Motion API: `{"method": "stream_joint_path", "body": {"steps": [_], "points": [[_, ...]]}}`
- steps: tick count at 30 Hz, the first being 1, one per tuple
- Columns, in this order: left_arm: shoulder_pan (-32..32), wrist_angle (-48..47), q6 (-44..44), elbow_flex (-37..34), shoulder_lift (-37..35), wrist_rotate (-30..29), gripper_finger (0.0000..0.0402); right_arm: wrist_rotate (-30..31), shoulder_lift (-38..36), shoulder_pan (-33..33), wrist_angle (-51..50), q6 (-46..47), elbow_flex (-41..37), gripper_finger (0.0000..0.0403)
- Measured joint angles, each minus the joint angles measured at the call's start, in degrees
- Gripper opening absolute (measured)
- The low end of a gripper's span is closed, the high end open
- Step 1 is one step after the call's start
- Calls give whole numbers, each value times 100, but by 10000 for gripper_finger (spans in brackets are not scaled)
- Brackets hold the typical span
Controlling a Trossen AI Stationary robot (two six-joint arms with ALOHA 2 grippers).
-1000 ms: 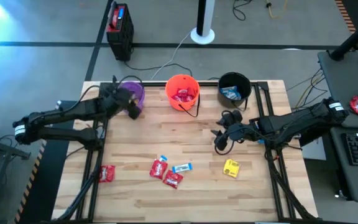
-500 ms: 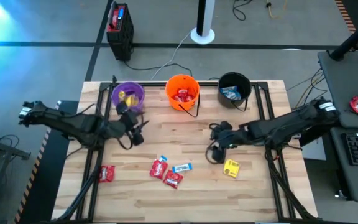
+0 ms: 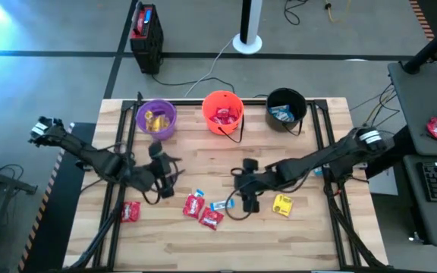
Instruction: Sort candy by brand, put in halloween buckets
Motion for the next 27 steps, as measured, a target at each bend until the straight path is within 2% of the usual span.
{"method": "stream_joint_path", "body": {"steps": [5, 8, 15, 19, 27], "points": [[-476, 140, -415, 0, 458, 1322, 166, 5, 616, 252, 73, -425, 525, 214], [-732, 199, -809, -1, 874, 1672, 166, 0, 874, 362, 241, -527, 678, 214], [-1299, 934, -1067, -4, 2152, 1872, 166, 22, 1096, 548, 388, -307, 668, 215], [-1374, 1310, -1070, -4, 2822, 1828, 166, 23, 1040, 615, 425, -169, 610, 215], [-1370, 1322, -1147, -4, 3482, 1319, 166, 28, 965, 620, 645, -109, 609, 215]]}}
